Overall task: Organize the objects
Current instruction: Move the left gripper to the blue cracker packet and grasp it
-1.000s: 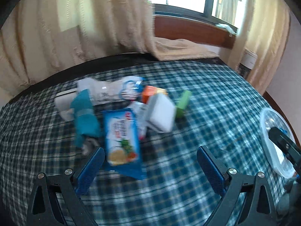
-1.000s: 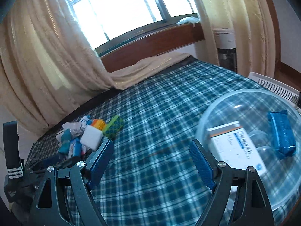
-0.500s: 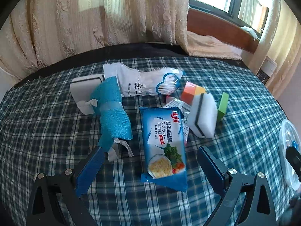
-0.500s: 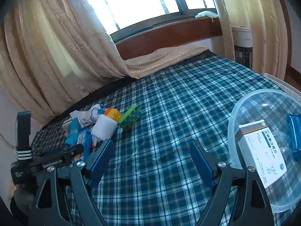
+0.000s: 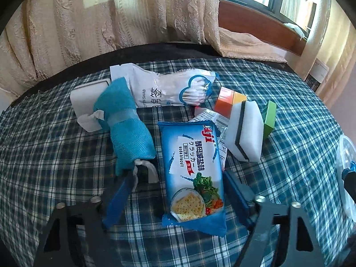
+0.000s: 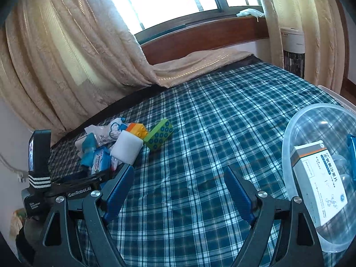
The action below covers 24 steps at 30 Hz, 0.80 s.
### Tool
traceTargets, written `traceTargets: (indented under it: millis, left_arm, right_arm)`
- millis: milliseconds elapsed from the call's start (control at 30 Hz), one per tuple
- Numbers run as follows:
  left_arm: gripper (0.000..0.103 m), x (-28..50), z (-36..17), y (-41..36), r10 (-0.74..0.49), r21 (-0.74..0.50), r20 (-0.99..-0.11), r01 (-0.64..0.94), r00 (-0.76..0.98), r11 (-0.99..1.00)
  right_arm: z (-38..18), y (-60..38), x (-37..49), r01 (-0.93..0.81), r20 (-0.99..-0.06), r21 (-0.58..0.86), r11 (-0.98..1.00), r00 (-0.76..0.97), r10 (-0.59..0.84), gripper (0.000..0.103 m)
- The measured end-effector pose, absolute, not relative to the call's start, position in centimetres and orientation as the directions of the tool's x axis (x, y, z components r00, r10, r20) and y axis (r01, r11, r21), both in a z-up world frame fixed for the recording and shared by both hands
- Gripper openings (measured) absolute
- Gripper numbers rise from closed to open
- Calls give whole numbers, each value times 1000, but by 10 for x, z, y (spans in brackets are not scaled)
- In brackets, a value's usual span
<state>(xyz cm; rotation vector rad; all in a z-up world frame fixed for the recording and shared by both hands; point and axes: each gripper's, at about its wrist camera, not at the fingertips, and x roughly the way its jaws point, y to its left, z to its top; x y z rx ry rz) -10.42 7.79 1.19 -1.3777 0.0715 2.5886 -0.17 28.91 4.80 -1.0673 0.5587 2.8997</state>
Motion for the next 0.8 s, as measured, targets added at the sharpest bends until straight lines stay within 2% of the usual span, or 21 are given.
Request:
traceTargets:
  millis: [67, 133, 233, 800]
  left_arm:
    - [70, -105, 12, 77, 172, -64, -824, -212, -540, -975]
    - [56, -104, 13, 77, 191, -78, -821, -227, -538, -971]
    - [47, -101, 15, 77, 209, -89, -822, -243, -530, -966]
    - [44, -91, 31, 69, 224, -91, -806, -259, -548, -962]
  right_arm:
    - [48, 286, -3, -115, -629, 325, -939, -767, -124, 84]
    - [47, 284, -7, -107, -633, 326, -939, -763, -133, 84]
    - [46, 280, -15, -94, -641, 340, -936, -752, -157, 84]
    - [37, 242, -79, -3, -671, 435, -900, -668, -322, 84]
